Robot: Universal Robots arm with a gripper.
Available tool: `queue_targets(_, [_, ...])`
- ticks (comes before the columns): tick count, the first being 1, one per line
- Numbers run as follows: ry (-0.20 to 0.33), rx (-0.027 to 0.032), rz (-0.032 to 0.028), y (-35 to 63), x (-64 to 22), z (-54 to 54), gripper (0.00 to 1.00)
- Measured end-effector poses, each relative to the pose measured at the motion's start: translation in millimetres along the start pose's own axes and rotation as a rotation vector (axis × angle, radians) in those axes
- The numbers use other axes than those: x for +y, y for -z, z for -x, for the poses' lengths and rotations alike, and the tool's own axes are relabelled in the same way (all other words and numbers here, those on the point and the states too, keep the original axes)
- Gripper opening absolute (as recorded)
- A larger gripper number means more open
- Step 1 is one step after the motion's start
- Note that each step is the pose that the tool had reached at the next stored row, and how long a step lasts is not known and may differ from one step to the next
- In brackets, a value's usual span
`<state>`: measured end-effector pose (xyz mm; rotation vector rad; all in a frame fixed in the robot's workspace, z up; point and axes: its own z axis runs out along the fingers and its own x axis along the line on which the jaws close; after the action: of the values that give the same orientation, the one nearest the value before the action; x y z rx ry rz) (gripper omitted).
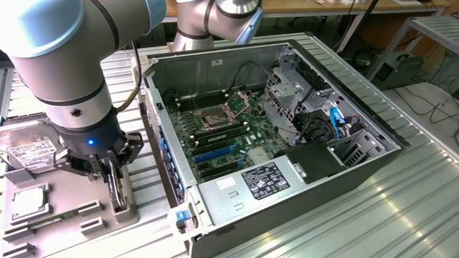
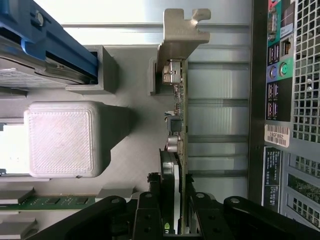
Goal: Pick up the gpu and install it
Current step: 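Pick up the gpu and move the gpu toward the slot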
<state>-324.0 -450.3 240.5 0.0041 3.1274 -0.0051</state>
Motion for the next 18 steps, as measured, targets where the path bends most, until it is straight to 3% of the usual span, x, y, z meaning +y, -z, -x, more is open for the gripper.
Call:
queue_targets(10, [0.0,0.0002,0.002,5.3,0.0,0.0,0.28])
queue_targets(18, [0.0,-0.0001,0.008,8.8,0.0,0.1,0.28])
